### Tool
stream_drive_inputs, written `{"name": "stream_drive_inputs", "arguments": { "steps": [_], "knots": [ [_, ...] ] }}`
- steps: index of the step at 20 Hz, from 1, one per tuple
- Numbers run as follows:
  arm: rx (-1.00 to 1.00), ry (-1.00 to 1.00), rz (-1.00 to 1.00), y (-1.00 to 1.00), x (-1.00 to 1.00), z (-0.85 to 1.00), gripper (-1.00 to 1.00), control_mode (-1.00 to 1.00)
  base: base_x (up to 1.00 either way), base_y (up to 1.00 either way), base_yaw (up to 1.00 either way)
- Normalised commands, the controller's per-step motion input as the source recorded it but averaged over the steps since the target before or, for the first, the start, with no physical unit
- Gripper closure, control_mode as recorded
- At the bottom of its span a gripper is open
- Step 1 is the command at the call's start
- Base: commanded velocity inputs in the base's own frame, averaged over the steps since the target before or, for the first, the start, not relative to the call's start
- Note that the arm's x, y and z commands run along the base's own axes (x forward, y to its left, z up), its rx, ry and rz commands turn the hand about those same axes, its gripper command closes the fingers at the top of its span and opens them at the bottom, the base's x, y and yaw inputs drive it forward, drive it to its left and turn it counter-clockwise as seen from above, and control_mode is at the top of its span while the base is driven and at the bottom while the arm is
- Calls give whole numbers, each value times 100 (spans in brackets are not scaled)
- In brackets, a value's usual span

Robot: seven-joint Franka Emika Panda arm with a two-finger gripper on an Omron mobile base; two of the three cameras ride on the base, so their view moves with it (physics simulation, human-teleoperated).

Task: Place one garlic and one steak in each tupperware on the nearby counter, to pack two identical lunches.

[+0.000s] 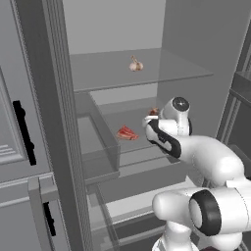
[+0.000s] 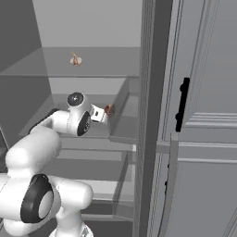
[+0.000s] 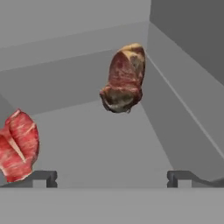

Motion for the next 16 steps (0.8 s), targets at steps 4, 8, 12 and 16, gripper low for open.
{"name": "stream_drive_inputs", "arguments": {
  "steps": [4,8,12,16],
  "knots": [
    [0,0,-5,-4,51,-10,-100,-100,0,0,0],
    [0,0,-3,-11,53,-12,-100,-100,0,0,0],
    [0,1,-1,-9,50,-22,-100,-100,0,0,0],
    [0,2,0,-4,51,-33,-100,-100,0,0,0]
  ]
}}
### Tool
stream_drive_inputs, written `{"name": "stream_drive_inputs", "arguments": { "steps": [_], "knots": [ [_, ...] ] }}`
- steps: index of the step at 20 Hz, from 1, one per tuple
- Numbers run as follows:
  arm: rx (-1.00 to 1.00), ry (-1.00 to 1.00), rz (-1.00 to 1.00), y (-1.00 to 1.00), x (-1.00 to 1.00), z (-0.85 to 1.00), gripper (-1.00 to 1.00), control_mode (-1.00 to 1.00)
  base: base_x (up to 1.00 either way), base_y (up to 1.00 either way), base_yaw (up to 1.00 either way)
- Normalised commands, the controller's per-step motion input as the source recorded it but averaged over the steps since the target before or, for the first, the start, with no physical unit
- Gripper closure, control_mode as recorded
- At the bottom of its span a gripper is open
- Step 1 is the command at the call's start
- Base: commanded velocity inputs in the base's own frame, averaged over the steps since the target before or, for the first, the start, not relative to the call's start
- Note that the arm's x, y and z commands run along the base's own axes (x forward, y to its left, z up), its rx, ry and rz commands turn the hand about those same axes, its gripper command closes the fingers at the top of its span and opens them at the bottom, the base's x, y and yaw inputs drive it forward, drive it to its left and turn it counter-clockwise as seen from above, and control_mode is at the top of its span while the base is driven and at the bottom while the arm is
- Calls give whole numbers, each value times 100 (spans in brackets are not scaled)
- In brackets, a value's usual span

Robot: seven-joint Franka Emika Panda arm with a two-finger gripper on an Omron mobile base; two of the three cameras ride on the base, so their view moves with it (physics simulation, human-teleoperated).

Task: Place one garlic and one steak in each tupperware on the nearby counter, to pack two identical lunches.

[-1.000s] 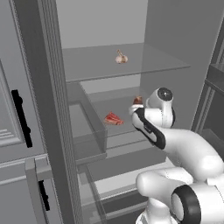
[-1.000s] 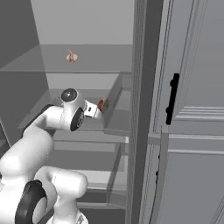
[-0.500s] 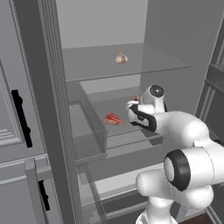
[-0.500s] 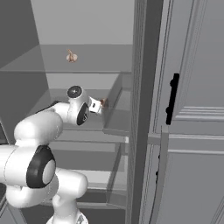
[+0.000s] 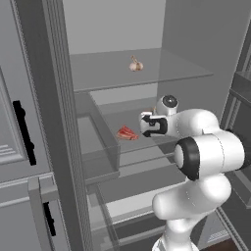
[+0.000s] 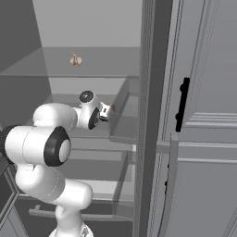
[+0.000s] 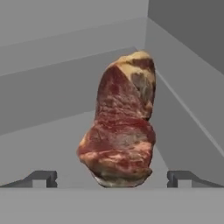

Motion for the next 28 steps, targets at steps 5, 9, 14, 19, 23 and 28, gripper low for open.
{"name": "stream_drive_inputs", "arguments": {
  "steps": [5,9,14,19,23,28],
  "knots": [
    [0,2,0,-2,59,-31,-100,-100,0,0,0],
    [0,4,-2,-3,33,-33,-100,-100,0,0,0],
    [-4,5,-5,0,-25,-84,-100,-100,0,0,0],
    [-6,5,-8,0,-48,-94,-100,-100,0,0,0],
    [-3,7,-11,3,-41,-82,100,-100,0,0,0],
    [0,3,-10,2,-9,-55,100,-100,0,0,0]
  ]
}}
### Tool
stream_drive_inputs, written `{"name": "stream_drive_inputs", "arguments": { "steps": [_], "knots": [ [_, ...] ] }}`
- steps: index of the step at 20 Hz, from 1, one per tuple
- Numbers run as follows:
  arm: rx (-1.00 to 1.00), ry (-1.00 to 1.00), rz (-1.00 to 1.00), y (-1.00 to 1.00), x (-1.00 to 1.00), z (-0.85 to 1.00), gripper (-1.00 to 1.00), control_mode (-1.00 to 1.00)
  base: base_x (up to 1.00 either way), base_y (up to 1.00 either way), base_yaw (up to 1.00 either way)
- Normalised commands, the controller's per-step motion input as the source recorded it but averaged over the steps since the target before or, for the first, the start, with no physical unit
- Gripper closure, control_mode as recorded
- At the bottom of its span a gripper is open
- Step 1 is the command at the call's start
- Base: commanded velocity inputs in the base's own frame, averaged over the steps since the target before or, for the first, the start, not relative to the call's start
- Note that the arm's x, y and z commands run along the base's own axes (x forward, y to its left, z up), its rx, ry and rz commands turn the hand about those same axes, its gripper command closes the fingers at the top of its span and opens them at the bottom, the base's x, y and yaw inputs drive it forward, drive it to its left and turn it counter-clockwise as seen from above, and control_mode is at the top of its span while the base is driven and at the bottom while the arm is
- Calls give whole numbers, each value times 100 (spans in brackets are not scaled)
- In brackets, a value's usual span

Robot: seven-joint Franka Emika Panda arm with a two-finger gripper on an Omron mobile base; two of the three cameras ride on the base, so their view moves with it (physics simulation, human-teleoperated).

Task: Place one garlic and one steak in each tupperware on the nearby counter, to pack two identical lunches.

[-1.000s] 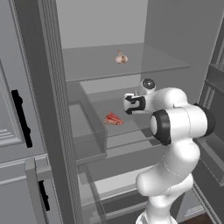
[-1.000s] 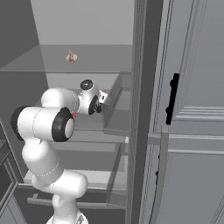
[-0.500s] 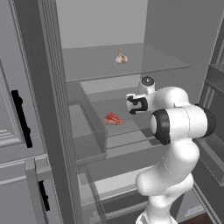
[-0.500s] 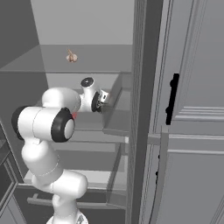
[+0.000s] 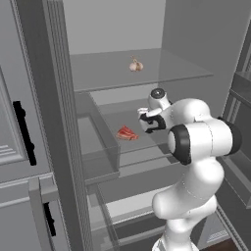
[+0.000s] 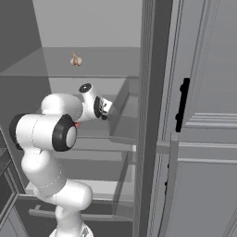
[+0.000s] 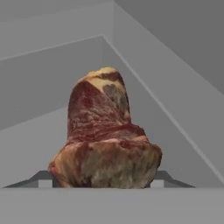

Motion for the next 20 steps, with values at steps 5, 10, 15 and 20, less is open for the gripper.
{"name": "stream_drive_inputs", "arguments": {
  "steps": [5,10,15,20],
  "knots": [
    [0,0,-1,0,8,-8,100,-100,0,0,0],
    [0,-1,0,3,-72,-11,100,-100,0,0,0],
    [0,-2,1,11,-100,47,100,-100,0,0,0],
    [0,-3,16,8,-100,91,100,-100,0,0,0]
  ]
}}
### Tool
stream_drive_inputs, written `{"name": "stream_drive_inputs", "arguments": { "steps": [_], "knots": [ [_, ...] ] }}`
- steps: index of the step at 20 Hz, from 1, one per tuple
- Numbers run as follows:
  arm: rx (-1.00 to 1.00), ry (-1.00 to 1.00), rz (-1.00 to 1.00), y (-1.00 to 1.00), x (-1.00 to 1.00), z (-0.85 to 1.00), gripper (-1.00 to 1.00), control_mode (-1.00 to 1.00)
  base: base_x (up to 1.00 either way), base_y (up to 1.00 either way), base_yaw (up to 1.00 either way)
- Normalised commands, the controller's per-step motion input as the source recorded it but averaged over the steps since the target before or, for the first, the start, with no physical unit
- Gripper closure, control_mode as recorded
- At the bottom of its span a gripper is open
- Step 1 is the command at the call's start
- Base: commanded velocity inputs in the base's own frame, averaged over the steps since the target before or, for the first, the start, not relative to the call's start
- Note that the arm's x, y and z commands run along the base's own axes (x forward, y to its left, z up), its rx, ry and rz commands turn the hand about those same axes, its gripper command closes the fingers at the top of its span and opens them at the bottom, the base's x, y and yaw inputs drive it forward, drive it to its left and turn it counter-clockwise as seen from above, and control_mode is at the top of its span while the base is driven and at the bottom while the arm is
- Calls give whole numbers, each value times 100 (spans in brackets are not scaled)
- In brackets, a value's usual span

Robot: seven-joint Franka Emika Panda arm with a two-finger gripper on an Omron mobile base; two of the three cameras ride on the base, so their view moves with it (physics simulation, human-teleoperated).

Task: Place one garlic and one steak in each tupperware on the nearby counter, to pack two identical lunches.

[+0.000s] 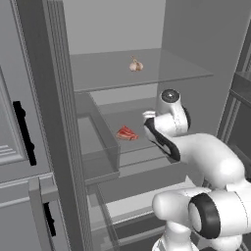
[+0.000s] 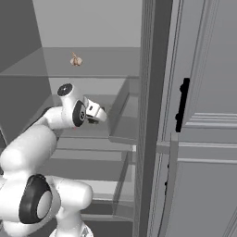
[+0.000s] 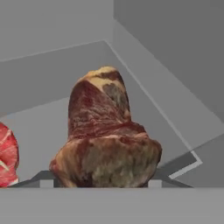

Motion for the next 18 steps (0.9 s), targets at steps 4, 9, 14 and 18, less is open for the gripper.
{"name": "stream_drive_inputs", "arguments": {
  "steps": [4,9,14,18],
  "knots": [
    [0,0,24,6,-100,81,100,-100,0,0,0],
    [0,1,18,3,-100,28,100,-100,0,0,0],
    [0,1,20,5,-100,12,100,-100,0,0,0],
    [-2,0,27,12,-100,2,100,-100,0,0,0]
  ]
}}
